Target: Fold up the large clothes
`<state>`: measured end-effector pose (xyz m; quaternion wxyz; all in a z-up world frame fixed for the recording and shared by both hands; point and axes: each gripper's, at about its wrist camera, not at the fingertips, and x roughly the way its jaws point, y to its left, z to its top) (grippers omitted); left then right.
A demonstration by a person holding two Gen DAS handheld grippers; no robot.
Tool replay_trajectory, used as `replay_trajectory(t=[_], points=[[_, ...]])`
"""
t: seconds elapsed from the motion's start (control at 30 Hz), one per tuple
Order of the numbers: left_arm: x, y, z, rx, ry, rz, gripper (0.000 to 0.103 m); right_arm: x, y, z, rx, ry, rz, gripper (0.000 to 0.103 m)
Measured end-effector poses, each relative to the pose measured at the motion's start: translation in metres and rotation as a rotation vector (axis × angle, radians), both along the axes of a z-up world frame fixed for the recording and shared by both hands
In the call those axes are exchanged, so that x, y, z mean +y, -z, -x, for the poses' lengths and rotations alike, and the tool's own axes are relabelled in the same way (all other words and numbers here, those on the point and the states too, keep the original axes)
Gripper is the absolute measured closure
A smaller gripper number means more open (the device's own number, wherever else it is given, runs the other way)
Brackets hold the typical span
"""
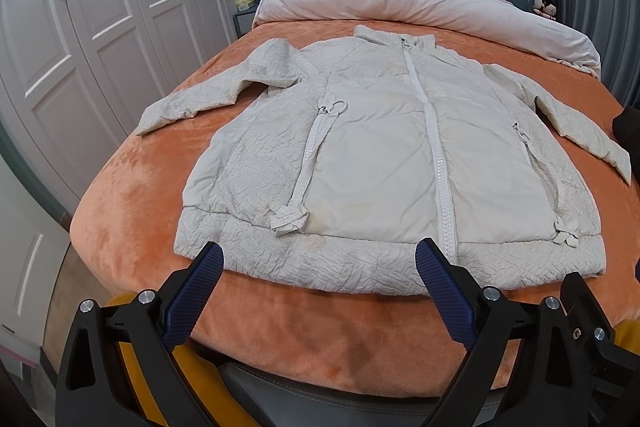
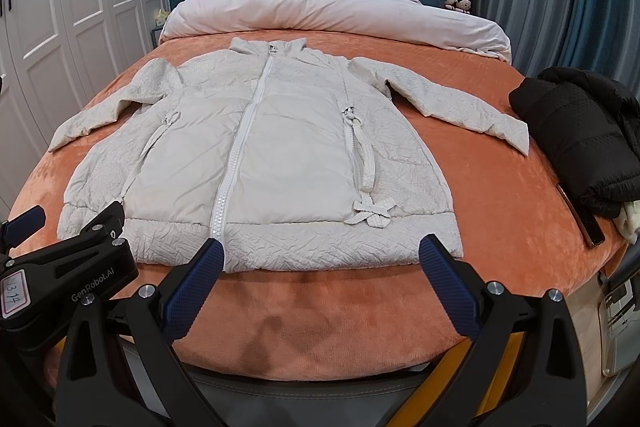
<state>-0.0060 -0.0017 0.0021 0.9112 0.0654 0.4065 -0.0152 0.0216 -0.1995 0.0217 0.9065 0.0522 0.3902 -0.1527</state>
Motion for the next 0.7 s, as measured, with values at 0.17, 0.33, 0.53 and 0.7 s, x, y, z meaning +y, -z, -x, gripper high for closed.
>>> replay_trajectory(t=[0.17, 0.33, 0.53, 0.7], points=[[-0.0002, 0.0000, 0.0000, 0.000, 0.000, -0.001, 0.010, -0.0001, -0.0002, 0.0005, 0.001, 0.001, 0.000, 0.007], [-0.0002, -0.0008, 0.0004, 0.000, -0.001, -0.001, 0.010, 0.0003, 0.0001, 0.0002, 0.001, 0.001, 0.001, 0.007], [-0.0004, -0.0007, 0.0004, 0.000, -0.001, -0.002, 0.011, 0.0004, 0.0002, 0.0002, 0.001, 0.001, 0.002, 0.007], [-0.0005, -0.0008, 0.0008, -0.001, 0.001, -0.001, 0.013, 0.0004, 0.0002, 0.0002, 0.001, 0.001, 0.001, 0.007]])
